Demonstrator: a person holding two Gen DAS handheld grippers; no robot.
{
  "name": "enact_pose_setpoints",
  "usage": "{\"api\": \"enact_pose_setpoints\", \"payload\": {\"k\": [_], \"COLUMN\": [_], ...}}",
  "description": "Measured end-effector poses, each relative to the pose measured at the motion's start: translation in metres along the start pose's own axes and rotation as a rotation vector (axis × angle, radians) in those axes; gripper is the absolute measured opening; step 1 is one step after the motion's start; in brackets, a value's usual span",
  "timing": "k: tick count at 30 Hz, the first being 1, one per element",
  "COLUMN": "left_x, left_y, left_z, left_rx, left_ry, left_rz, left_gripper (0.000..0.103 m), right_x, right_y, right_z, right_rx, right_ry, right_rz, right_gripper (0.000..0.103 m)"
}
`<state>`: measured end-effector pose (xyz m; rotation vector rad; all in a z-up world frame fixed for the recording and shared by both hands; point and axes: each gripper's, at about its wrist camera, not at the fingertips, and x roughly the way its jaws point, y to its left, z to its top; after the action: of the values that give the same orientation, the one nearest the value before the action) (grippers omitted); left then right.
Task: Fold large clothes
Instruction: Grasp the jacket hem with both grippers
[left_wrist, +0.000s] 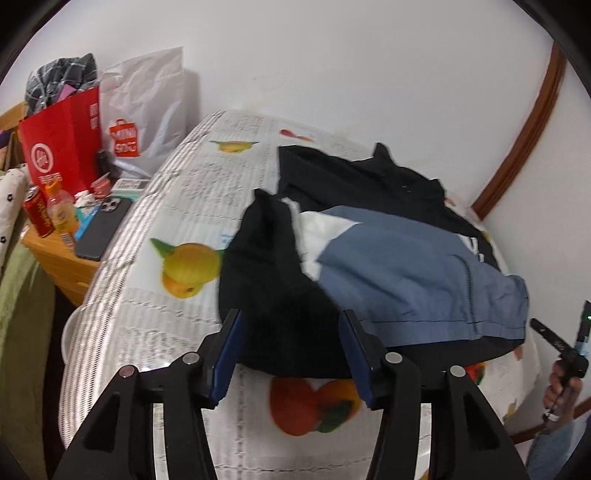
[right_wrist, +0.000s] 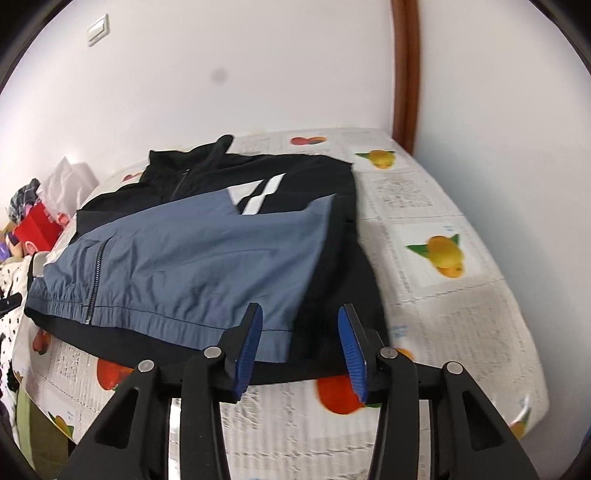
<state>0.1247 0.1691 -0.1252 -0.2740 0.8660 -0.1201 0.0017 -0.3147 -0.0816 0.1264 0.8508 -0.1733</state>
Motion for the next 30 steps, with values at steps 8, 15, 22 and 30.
{"api": "enact_pose_setpoints", "payload": {"k": [8,15,22,30], "left_x": [0.027,0.052,0.053,0.030], "left_y": [-0.016,-0.016,-0.029,-0.050], "left_z": [0.006,0.002,0.003,0.028], "left_rx": [0.026,0.028,0.070,0.115], "left_ry": [0.049,0.119,0.124,0.019], "left_rz": [-0.023,-0.046,-0.054,-0.085], "left_gripper": [0.054,0.053,0.028,0.019], "right_x": [0.012,0.029,0.051,0.026], "right_y": [0.014,0.007,0.012,0.026], "right_z": [-0.003,-0.006,-0.002,0.018], "right_rx": [0.014,0.044,0.039,-0.026], "right_ry": [0.024,0.059,0.095,-0.033], "right_rz": [0.032,0.006,-0.014,-0.001], "right_gripper": [0.045,0.045,0.041,0.012]}}
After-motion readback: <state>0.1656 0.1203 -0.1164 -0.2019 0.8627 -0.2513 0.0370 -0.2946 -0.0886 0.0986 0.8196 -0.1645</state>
